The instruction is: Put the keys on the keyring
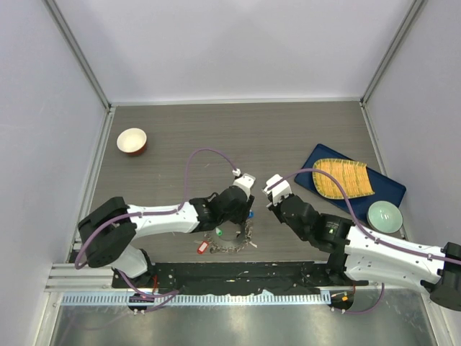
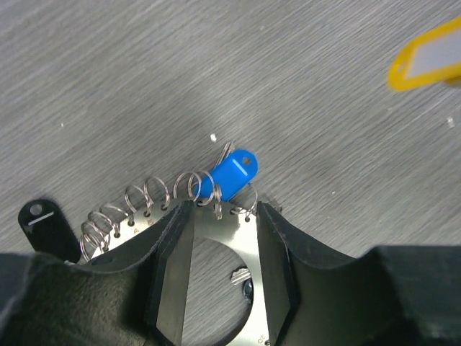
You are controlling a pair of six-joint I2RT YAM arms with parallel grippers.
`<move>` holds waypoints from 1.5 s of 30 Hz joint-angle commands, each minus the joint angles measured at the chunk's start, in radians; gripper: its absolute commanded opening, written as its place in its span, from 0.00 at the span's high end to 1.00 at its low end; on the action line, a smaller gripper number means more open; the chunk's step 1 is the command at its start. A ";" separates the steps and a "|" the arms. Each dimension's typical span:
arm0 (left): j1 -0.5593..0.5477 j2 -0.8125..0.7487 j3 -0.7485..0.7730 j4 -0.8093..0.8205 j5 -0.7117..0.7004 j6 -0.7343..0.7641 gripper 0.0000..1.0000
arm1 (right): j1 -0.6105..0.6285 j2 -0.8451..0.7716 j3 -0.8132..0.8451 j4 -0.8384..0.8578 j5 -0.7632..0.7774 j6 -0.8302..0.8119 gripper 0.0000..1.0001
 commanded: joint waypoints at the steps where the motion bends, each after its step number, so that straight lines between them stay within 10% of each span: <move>1: -0.022 0.029 0.031 -0.052 -0.080 -0.044 0.57 | -0.004 -0.025 -0.010 0.053 0.021 0.019 0.99; 45: -0.058 0.129 0.058 0.065 -0.132 -0.053 0.69 | -0.010 -0.030 -0.038 0.078 -0.006 0.019 0.99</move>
